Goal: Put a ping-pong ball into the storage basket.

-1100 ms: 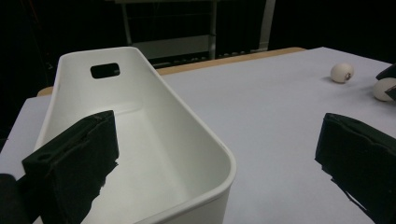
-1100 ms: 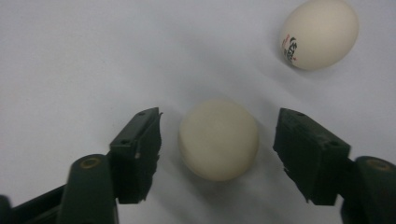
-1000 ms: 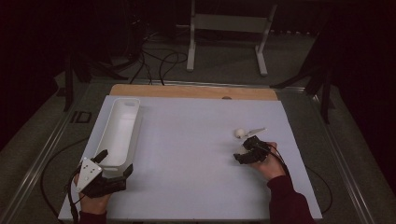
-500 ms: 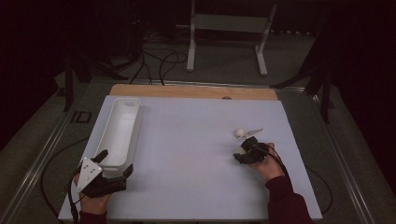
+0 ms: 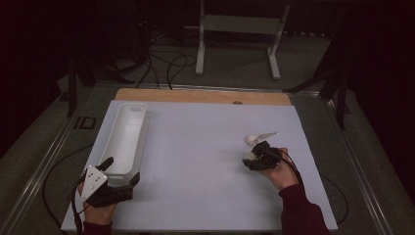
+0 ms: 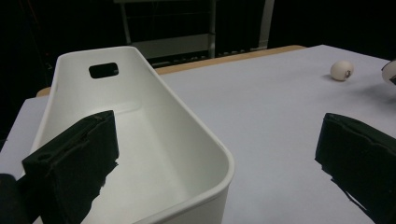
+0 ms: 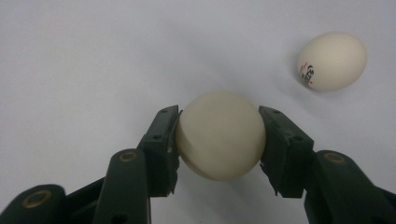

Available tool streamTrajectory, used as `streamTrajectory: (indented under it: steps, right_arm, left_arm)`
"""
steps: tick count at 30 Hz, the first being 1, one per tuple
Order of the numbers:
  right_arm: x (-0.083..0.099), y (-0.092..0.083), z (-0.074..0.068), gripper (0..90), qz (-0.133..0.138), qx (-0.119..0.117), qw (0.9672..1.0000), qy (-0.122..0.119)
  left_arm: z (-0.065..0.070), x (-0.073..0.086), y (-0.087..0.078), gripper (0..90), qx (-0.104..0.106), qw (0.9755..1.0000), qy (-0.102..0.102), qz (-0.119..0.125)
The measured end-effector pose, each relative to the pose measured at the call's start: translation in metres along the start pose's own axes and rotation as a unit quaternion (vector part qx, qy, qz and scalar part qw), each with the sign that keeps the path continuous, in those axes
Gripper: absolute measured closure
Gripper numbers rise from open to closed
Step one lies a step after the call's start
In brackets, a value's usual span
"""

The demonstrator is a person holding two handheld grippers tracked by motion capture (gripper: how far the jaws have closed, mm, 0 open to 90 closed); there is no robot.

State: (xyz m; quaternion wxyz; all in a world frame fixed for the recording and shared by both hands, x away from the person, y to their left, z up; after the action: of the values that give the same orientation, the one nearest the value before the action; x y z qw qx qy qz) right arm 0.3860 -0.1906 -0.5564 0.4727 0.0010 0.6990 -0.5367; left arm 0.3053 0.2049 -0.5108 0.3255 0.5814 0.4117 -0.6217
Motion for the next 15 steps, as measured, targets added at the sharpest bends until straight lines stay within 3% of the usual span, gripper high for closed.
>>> streamTrajectory:
  steps: [15]
  right_arm:
    - [-0.020, -0.005, -0.011, 50.0, 0.012, -0.004, 0.9999, -0.010]
  left_arm:
    - [0.001, 0.000, 0.001, 0.2, 0.002, 1.0000, 0.002, -0.002]
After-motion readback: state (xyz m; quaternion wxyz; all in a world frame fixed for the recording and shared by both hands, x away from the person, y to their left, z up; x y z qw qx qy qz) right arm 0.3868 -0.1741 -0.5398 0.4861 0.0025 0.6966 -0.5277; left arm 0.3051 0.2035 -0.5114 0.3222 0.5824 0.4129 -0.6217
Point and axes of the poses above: each handheld gripper's, and its own axes: y roughly forward along the jaws, x roughly out of its underside, z roughly to its right, the point moved 10 cm from there along y, roughly forward along the jaws, and after that the axes turned 8 degrees about z, right-handed, at the moved point
